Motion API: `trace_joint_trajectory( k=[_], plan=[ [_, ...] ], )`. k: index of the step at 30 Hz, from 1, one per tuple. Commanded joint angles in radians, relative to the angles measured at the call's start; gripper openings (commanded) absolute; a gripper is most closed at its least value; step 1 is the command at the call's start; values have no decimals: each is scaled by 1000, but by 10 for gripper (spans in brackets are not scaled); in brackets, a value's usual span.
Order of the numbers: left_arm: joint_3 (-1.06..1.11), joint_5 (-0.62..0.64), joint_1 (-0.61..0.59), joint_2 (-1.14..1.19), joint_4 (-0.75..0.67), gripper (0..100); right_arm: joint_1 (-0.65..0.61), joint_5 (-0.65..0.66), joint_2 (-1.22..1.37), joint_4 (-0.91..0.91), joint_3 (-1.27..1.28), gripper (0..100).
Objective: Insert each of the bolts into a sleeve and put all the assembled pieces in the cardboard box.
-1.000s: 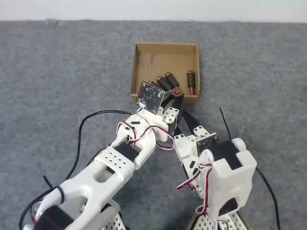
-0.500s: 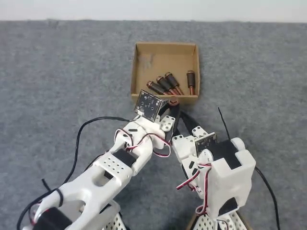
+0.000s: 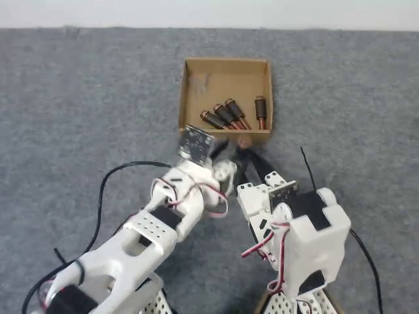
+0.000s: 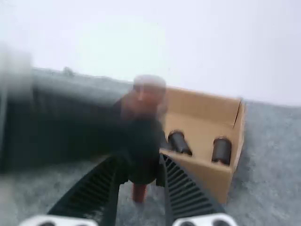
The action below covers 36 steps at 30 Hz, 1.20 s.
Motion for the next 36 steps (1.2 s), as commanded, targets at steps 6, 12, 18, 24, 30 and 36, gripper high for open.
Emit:
trace_joint_trajectory(
  k=[6,12,18,24,30,36],
  plan=[
    [7,5,-5,-28,-17,199,-2,-8,-4,-25,14,7],
    [-5,5,-2,-32,-18,201,-2,-8,-4,-25,14,7],
    [-8,5,-3,-201,9,199,-2,-8,-2,-25,14,7],
    [-47,5,-9,-514,295,199,-2,-8,-2,-25,12,7],
    [-76,5,-41,-778,509,198,-2,-8,1,-25,12,7],
    [-77,5,-187,-928,606,198,-1,-8,4,-24,5,7]
  ],
)
